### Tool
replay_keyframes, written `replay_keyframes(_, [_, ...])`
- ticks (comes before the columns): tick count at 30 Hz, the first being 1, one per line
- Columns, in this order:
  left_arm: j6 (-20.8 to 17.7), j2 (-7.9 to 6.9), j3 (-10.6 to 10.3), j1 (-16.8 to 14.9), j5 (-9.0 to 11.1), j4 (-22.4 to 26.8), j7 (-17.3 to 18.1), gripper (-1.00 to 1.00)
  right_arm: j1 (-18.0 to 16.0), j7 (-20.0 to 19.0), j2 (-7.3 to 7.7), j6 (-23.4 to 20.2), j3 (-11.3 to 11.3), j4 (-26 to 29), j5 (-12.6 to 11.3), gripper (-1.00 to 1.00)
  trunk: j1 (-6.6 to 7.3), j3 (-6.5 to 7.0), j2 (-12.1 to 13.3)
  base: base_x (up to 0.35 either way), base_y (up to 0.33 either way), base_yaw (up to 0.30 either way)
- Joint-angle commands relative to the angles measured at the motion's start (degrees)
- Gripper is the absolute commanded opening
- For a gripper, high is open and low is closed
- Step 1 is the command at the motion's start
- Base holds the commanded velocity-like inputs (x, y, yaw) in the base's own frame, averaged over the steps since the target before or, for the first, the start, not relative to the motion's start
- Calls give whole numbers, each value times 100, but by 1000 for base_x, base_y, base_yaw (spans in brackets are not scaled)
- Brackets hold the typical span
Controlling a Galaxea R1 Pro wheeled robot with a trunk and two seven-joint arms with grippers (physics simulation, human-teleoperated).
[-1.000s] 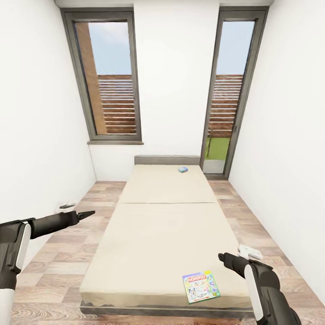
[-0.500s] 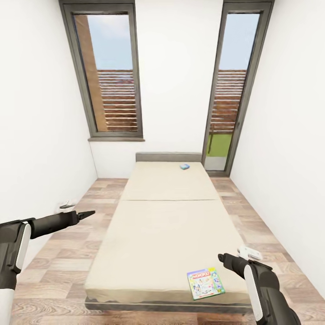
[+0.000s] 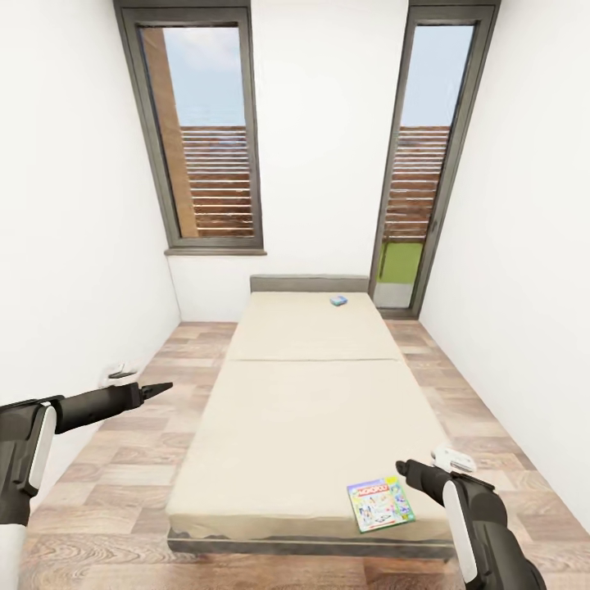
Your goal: Put all the toys in the child's room - the three board games (two on the bed and one on the table), the two jigsaw puzzles on the table, and the tennis ball on the table - inside the toy box on the table in the child's room.
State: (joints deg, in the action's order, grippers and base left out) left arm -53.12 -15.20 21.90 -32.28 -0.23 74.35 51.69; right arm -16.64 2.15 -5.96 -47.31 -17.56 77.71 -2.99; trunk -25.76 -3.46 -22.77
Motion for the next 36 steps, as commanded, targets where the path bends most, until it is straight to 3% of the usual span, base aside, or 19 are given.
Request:
replay_keyframes(1, [-43,0,7,-6,-4,-1,25,100,-6,23,-7,-25,-10,8,-32,100,-3,-14,-14,-131,110,0])
replay_keyframes(14, [-41,0,7,-6,-4,1,25,100,-6,29,-3,3,-103,-23,-36,100,-3,-14,-14,-35,25,0])
replay_keyframes(19, [-41,7,7,-6,0,1,26,100,-6,-115,-6,-4,-637,-61,-148,100,-3,-14,-14,-60,1,0])
replay_keyframes(23, [-41,19,7,-6,4,1,25,100,-6,-588,-3,-6,-1091,-71,-442,100,-3,-14,-14,-101,34,0])
replay_keyframes(25, [-41,22,7,-6,4,1,27,100,-5,-720,-2,-6,-1199,-68,-495,100,-3,-14,-14,-49,20,0])
replay_keyframes(28, [-45,25,7,-6,5,1,36,100,3,-961,-2,-6,-1562,-69,-568,100,-3,-14,-14,-20,8,0])
replay_keyframes(32, [-47,26,7,-6,10,1,39,100,5,-1294,-2,-14,-2202,-91,-644,100,-3,-14,-14,-6,3,0])
replay_keyframes(35, [-49,26,7,-6,13,1,41,100,26,-1930,2,-31,-2848,-133,-705,100,-3,-14,-14,-2,1,0])
replay_keyframes(36, [-49,26,7,-6,13,1,42,100,47,-2091,2,-33,-2970,-138,-701,100,-3,-14,-14,0,0,0])
